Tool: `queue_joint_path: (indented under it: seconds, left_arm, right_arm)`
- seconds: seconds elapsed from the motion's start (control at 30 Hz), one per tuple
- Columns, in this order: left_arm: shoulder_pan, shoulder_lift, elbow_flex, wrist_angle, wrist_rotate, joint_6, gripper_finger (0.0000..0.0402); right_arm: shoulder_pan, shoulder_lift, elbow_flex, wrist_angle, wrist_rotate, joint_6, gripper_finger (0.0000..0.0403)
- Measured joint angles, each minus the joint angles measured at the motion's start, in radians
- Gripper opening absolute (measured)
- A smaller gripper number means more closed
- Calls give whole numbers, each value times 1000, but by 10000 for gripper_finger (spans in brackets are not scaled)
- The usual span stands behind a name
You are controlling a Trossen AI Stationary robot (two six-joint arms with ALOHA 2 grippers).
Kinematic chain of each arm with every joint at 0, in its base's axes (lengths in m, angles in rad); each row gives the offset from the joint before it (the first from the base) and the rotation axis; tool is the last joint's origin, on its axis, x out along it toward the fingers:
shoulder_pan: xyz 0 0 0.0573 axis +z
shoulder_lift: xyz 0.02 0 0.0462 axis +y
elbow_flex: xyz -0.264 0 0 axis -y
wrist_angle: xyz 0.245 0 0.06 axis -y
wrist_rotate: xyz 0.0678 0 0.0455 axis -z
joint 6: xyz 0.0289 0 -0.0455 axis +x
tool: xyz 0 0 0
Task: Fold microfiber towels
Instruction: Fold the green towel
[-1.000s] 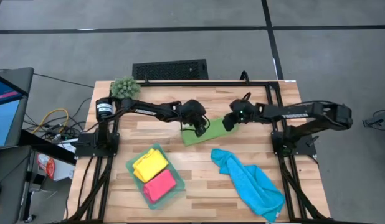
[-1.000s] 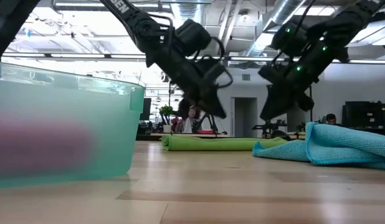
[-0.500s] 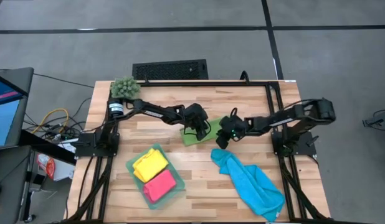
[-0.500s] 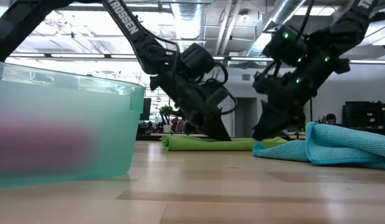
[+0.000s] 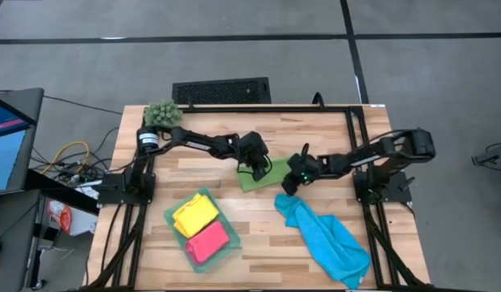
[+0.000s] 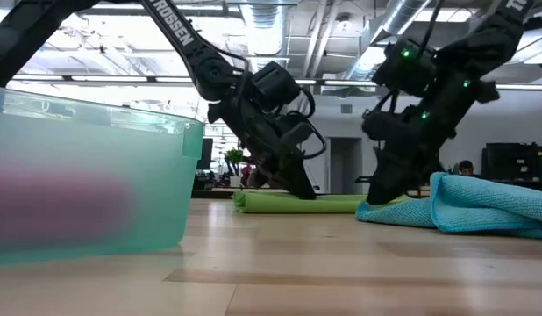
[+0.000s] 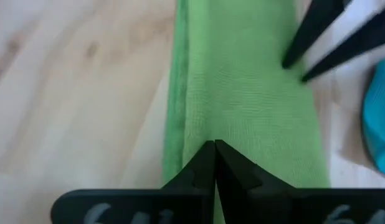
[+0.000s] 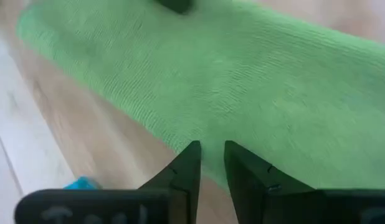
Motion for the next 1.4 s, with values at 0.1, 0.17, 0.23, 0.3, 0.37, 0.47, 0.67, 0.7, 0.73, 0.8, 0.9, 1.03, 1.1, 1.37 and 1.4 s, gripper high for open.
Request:
queue_joint_path:
  seconds: [0.1,0.17,0.23,0.3,0.37,0.47,0.67,0.7,0.73,0.8,0.9,1.03,1.1,1.37,1.4]
  left_arm:
    - [9,-36,0,-26,8,11,0]
    - [11,-58,0,-15,9,-8,0]
    - [9,-74,0,4,18,-41,0]
    - [2,-75,1,46,33,-57,0]
    - [-5,-74,1,74,45,-77,0]
    - [-17,-59,2,125,47,-89,0]
    - [-25,-48,0,142,24,-80,0]
    - [-25,-48,0,141,15,-73,0]
    - [-25,-48,0,141,12,-65,0]
    - [-23,-48,0,142,5,-56,0]
    - [-18,-48,0,137,-4,-55,0]
    - [-18,-48,0,132,-15,-45,0]
    - [-18,-48,0,130,-17,-29,0]
    - [-18,-48,0,99,-46,1,0]
    - [-18,-48,0,99,-46,2,0]
  right_arm:
    - [-8,-84,0,-73,7,51,98]
    - [-23,-148,1,-136,6,131,98]
    - [-45,-211,1,-211,11,224,98]
    - [-68,-274,1,-316,16,291,103]
    - [-93,-320,2,-413,18,321,115]
    - [-145,-359,1,-588,43,325,145]
    - [-233,-334,1,-650,50,269,227]
    - [-247,-326,1,-636,50,255,238]
    - [-256,-313,2,-609,51,248,246]
    - [-259,-283,2,-567,51,243,253]
    - [-255,-237,2,-503,49,234,253]
    - [-235,-161,2,-460,45,225,244]
    - [-236,-121,8,-462,50,222,239]
    - [-229,-89,11,-481,62,215,188]
    - [-229,-93,9,-484,60,215,174]
